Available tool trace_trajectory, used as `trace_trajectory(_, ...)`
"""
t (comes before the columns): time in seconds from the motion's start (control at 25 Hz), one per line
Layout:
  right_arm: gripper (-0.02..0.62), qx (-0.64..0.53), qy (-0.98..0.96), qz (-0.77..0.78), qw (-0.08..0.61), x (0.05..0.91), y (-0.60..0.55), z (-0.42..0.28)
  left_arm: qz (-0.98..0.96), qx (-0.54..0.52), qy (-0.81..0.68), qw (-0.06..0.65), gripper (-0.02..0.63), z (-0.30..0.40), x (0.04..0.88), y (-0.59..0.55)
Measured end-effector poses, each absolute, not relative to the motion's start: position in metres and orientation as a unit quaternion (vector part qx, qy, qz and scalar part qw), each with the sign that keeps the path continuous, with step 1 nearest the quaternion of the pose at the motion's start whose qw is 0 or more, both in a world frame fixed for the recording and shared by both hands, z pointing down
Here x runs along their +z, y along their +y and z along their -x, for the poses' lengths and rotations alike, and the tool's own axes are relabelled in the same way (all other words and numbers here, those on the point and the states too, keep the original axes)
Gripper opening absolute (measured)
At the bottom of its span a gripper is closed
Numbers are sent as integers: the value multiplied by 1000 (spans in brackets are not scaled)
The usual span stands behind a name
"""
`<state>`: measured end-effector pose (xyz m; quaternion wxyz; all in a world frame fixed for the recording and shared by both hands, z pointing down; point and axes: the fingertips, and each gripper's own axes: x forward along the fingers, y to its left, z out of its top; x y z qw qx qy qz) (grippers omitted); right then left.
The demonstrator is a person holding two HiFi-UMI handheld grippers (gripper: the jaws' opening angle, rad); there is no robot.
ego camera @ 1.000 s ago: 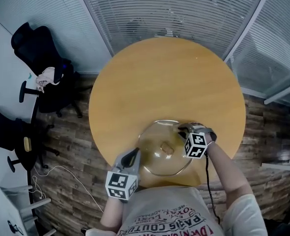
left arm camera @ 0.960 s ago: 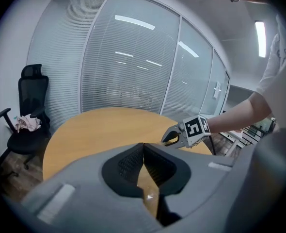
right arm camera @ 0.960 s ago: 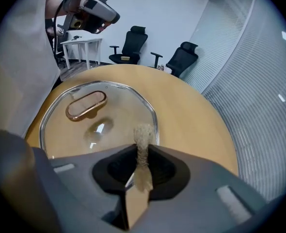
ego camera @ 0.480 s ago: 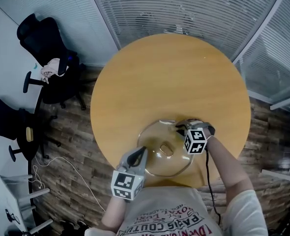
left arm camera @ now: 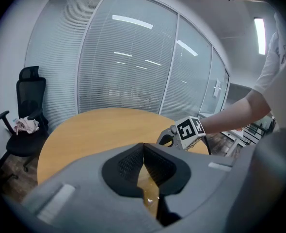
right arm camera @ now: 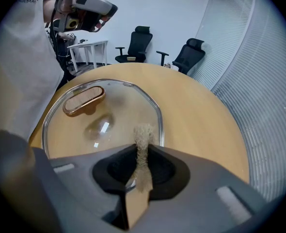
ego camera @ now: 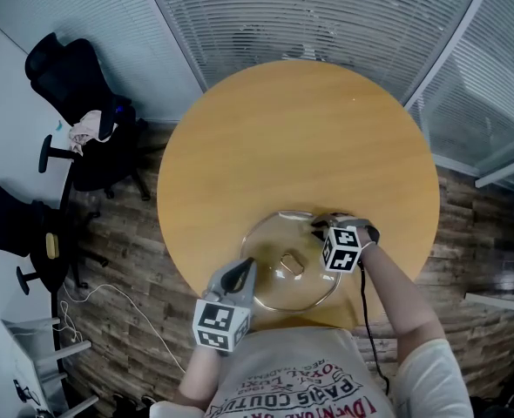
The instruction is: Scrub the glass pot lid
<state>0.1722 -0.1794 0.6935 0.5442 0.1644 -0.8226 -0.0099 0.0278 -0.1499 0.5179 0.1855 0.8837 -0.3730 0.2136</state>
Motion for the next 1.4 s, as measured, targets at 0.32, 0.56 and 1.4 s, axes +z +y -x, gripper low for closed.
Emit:
trace_trajectory(0.32, 64, 19, -805, -220, 551, 693, -153, -183, -895, 217, -349, 171, 8, -23, 514, -144)
trace_trajectory(0.56, 64, 37, -790, -264, 553, 693, -126, -185, -905, 215, -325, 170, 8, -19, 513, -135)
trace_trajectory(1.4, 64, 163, -729, -405, 527, 685, -17, -173, -933, 214, -234, 169, 8, 0, 522, -96)
